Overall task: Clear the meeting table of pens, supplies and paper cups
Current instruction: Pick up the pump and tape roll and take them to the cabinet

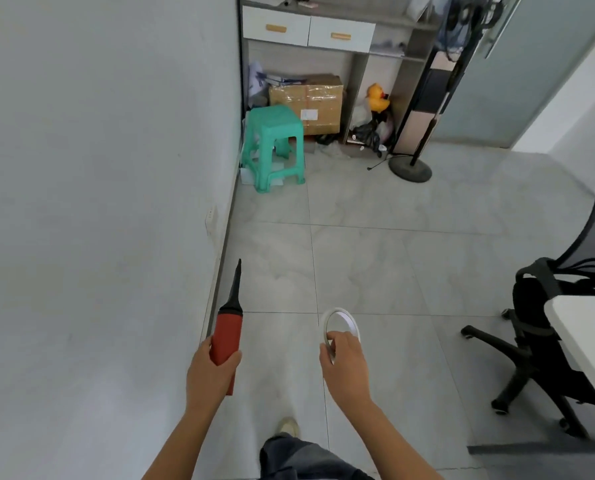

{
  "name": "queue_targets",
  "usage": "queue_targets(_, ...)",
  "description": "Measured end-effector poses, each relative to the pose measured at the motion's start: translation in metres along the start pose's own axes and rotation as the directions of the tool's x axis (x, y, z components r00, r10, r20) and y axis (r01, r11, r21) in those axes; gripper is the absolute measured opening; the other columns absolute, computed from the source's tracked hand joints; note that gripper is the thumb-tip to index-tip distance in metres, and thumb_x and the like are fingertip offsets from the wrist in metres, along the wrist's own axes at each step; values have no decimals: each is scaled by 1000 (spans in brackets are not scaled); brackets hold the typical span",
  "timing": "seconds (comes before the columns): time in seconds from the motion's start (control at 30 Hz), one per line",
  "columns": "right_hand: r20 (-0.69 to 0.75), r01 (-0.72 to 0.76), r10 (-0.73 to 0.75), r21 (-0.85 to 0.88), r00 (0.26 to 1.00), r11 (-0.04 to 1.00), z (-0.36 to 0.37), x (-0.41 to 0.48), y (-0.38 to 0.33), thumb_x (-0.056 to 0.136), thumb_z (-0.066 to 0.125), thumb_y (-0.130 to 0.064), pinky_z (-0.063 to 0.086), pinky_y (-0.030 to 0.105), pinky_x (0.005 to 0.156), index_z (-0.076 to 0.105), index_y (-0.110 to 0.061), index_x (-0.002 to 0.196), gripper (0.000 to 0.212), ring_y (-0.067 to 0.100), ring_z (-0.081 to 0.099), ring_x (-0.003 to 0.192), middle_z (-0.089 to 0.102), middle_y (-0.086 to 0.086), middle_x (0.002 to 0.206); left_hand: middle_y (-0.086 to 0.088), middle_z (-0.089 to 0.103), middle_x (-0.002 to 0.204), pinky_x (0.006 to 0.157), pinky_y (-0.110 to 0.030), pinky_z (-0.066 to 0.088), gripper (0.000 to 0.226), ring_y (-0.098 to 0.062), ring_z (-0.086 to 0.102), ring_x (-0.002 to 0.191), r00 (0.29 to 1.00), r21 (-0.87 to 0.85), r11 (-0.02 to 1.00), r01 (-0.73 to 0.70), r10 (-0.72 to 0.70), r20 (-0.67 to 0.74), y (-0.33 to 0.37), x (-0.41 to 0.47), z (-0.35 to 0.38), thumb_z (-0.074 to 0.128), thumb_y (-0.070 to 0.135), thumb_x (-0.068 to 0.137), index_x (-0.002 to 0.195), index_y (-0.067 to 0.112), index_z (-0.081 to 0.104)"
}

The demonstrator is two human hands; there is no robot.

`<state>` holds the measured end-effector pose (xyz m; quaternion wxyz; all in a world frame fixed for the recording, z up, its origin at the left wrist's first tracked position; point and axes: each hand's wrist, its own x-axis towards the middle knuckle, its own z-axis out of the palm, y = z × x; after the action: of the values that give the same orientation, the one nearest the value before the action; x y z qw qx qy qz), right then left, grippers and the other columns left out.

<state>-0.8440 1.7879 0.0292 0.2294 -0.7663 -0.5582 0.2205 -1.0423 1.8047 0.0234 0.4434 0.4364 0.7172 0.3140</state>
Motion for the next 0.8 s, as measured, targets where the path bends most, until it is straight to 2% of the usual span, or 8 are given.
queue_targets(0.1, -49, 28, -26, 46, 998, 999, -10, 70, -9, 91, 49, -16, 32, 10, 53, 56, -15, 93, 7, 7, 40, 68, 43, -11, 76, -7, 52, 112, 86, -38, 45, 55, -23, 51, 92, 997, -38, 999, -17, 14, -77, 36, 49, 10, 62, 18, 84, 133, 8, 40)
queue_targets(0.2, -49, 54, -52, 46, 997, 997, -5, 120, -14, 89, 50, -13, 28, 14, 51, 37, -32, 66, 33, 3, 32, 56, 30, -16, 60, -9, 52, 112, 83, -39, 46, 51, -24, 51, 90, 992, -43, 999, -8, 3, -123, 62, 91, 22, 61, 20, 85, 131, 8, 40)
queue_targets(0.23, -21, 51, -50, 45, 999, 998, -2, 131, -15, 90, 50, -13, 30, 15, 54, 39, -33, 68, 31, 4, 34, 59, 31, -17, 61, -10, 53, 114, 83, -39, 46, 51, -24, 50, 89, 992, -35, 999, 4, -9, -130, 68, 103, 25, 61, 20, 86, 130, 8, 40)
queue_targets(0.3, 31, 46, -47, 52, 998, 998, 2, 153, -16, 91, 49, -15, 34, 17, 67, 55, -21, 89, 9, 9, 42, 73, 36, -19, 70, -14, 53, 118, 87, -42, 46, 52, -23, 49, 90, 990, -13, 999, 31, -33, -137, 79, 128, 32, 61, 20, 86, 131, 6, 39)
queue_targets(0.4, 18, 40, -41, 58, 999, 998, 10, 202, -20, 93, 47, -16, 34, 17, 74, 57, -8, 105, 17, 13, 45, 85, 45, -11, 82, -18, 54, 122, 90, -43, 46, 52, -23, 48, 90, 990, 12, 999, 53, -51, -131, 99, 175, 41, 61, 20, 85, 130, 5, 40)
queue_targets(0.47, 14, 38, -39, 57, 999, 998, 16, 240, -32, 93, 47, -18, 35, 17, 74, 56, -8, 107, 19, 12, 45, 85, 47, -5, 90, -19, 53, 123, 91, -44, 45, 52, -23, 47, 91, 991, 13, 999, 44, -42, -125, 116, 212, 46, 61, 20, 86, 130, 5, 40)
queue_targets(0.63, -32, 26, -24, 61, 999, 998, 19, 332, -64, 93, 48, -16, 40, 20, 76, 57, -6, 107, 20, 14, 46, 84, 45, -4, 90, -17, 52, 125, 92, -44, 45, 54, -32, 54, 101, 996, 7, 1000, -27, 28, -86, 176, 317, 52, 60, 22, 86, 133, 7, 38)
queue_targets(0.8, -137, -84, 94, 75, 986, 994, 14, 410, -85, 92, 50, -15, 46, 26, 81, 56, -5, 108, 20, 15, 47, 86, 43, -5, 90, -4, 51, 104, 75, -32, 43, 47, -23, 53, 88, 990, -87, 987, -136, 132, -59, 245, 400, 66, 61, 17, 85, 127, 8, 43)
